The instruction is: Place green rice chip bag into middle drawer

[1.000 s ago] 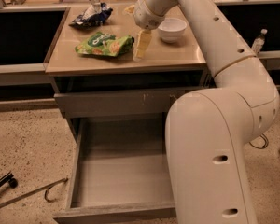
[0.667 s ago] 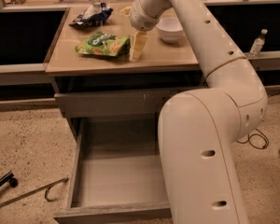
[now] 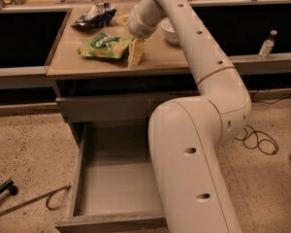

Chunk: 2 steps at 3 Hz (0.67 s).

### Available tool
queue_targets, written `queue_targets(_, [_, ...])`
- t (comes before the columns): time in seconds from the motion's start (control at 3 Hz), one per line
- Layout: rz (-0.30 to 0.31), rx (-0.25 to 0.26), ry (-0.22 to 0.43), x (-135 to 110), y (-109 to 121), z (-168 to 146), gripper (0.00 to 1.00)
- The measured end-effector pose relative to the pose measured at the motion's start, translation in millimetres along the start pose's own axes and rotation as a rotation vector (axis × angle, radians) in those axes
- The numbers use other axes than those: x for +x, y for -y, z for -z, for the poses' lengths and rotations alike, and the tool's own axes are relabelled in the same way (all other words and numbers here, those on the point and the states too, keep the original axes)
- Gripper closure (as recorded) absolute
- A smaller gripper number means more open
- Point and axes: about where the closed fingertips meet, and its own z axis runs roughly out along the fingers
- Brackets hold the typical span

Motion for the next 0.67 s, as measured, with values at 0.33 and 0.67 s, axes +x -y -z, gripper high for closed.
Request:
queue_targets(0.33, [0.0,-0.013,0.008,0.9,0.1,-13.5,0.19])
queue_targets(0.67, [0.0,-0.012,0.009,0.9,0.4,-13.7,0.43])
